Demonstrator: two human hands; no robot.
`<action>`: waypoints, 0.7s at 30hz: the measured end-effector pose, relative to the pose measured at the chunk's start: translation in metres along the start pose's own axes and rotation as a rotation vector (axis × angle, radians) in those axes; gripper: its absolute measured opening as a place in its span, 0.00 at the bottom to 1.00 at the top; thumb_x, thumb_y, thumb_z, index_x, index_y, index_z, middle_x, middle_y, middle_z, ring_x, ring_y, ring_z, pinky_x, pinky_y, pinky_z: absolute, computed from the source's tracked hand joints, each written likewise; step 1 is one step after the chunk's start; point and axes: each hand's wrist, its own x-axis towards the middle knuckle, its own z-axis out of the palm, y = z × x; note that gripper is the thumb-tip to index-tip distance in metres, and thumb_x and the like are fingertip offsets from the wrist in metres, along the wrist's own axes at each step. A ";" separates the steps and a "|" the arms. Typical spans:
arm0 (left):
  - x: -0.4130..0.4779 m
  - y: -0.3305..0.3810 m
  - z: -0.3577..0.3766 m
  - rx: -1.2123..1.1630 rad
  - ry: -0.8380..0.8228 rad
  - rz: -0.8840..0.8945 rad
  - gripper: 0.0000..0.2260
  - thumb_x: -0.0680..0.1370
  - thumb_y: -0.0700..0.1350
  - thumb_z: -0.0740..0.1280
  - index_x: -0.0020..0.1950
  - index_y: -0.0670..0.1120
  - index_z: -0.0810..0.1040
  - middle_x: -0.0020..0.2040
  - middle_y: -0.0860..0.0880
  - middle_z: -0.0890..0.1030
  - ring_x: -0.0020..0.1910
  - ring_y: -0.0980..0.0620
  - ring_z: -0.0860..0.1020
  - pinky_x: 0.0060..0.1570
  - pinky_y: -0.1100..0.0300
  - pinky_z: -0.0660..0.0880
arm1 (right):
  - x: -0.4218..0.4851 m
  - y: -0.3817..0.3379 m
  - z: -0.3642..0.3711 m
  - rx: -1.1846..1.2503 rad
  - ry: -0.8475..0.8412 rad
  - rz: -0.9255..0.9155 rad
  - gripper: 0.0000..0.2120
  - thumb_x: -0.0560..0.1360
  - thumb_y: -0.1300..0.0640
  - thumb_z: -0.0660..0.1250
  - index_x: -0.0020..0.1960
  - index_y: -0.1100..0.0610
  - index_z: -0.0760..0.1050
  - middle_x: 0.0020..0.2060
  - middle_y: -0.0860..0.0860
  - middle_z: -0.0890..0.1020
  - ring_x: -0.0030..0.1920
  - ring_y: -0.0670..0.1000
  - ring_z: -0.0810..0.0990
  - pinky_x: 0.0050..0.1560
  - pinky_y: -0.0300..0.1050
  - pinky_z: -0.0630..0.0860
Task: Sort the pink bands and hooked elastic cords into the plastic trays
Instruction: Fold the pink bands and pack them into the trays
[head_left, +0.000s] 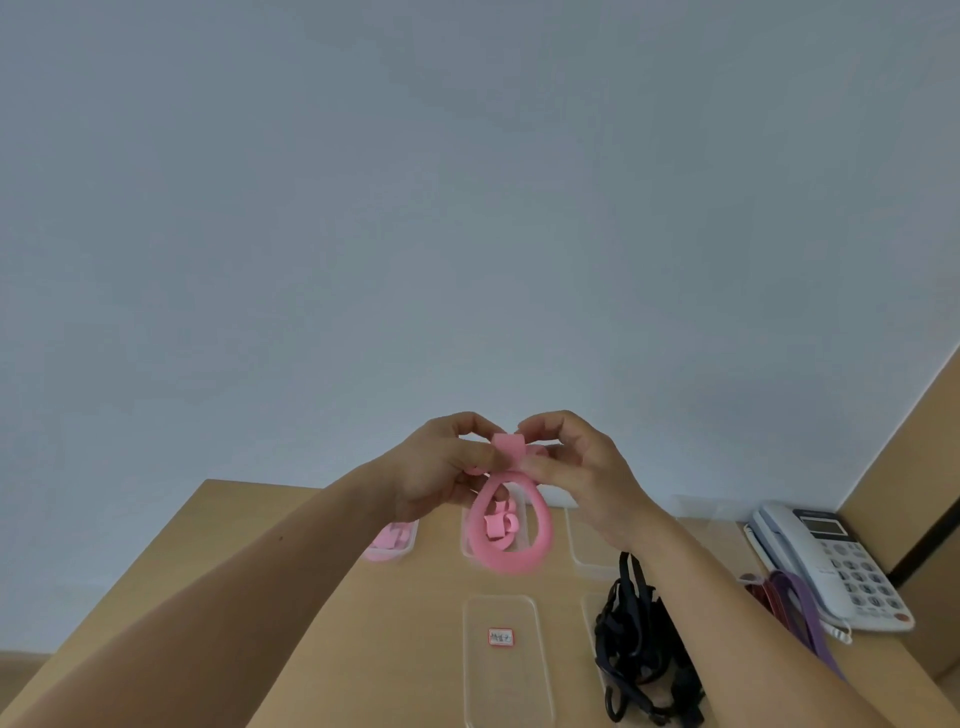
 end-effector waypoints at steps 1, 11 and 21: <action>0.000 0.001 0.001 -0.002 -0.005 0.009 0.12 0.74 0.32 0.69 0.56 0.40 0.76 0.42 0.40 0.82 0.38 0.43 0.80 0.39 0.52 0.79 | 0.001 0.000 -0.001 0.035 0.017 0.028 0.14 0.69 0.53 0.74 0.54 0.52 0.79 0.49 0.53 0.83 0.45 0.54 0.85 0.44 0.43 0.80; 0.000 0.000 0.004 0.038 -0.077 0.018 0.13 0.72 0.30 0.71 0.57 0.33 0.77 0.48 0.36 0.81 0.43 0.39 0.79 0.44 0.53 0.79 | -0.001 0.000 -0.001 -0.056 0.088 0.008 0.08 0.71 0.61 0.76 0.49 0.55 0.81 0.43 0.51 0.84 0.43 0.54 0.84 0.44 0.45 0.81; 0.001 0.007 0.000 -0.052 -0.032 -0.059 0.14 0.72 0.42 0.74 0.54 0.36 0.78 0.50 0.37 0.82 0.41 0.40 0.82 0.43 0.54 0.80 | 0.000 0.004 0.003 -0.205 0.040 -0.112 0.17 0.68 0.68 0.74 0.48 0.48 0.78 0.44 0.47 0.82 0.44 0.54 0.82 0.48 0.48 0.81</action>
